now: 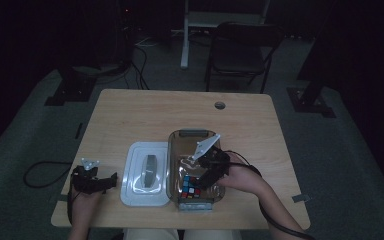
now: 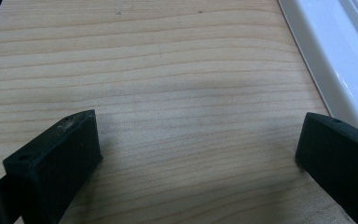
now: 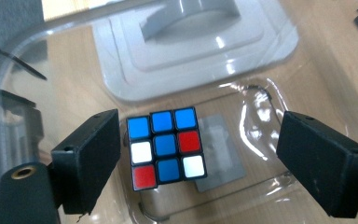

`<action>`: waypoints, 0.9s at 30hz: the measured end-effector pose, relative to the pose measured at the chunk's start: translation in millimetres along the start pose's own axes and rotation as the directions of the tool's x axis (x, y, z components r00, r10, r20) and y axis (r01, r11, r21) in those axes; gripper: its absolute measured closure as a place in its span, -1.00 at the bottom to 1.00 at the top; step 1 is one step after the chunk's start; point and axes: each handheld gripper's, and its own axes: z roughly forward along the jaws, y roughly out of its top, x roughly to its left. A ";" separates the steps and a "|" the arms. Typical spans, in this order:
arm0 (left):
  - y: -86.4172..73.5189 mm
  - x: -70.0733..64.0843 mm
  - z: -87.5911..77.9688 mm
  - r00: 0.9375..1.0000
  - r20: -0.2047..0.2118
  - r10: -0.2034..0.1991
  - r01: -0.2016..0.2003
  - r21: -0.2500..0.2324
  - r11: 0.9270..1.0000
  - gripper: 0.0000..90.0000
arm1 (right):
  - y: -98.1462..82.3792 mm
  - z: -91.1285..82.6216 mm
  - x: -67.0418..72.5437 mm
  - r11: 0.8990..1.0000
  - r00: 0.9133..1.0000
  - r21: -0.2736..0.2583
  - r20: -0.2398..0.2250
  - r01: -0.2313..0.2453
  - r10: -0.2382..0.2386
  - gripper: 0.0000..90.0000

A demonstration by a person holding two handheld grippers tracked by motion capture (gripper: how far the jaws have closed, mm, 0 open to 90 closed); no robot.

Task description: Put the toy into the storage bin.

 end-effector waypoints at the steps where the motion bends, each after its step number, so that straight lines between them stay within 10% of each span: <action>1: 0.0 -0.1 0.1 1.000 0.000 -0.001 0.001 -0.001 1.000 -0.99 | -0.9 -1.2 0.5 1.000 1.000 -0.015 0.007 -0.004 0.005 -0.70; 14: 0.0 0.0 0.0 1.000 0.000 0.000 0.000 0.000 1.000 -0.99 | -21.8 -26.3 -2.2 0.964 0.991 -0.251 0.069 -0.091 0.111 -0.71; 27: -0.1 -0.1 0.2 1.000 0.000 -0.001 0.001 -0.002 1.000 -0.99 | -65.2 -63.5 -21.8 0.879 0.932 -0.428 0.185 -0.211 0.313 -0.71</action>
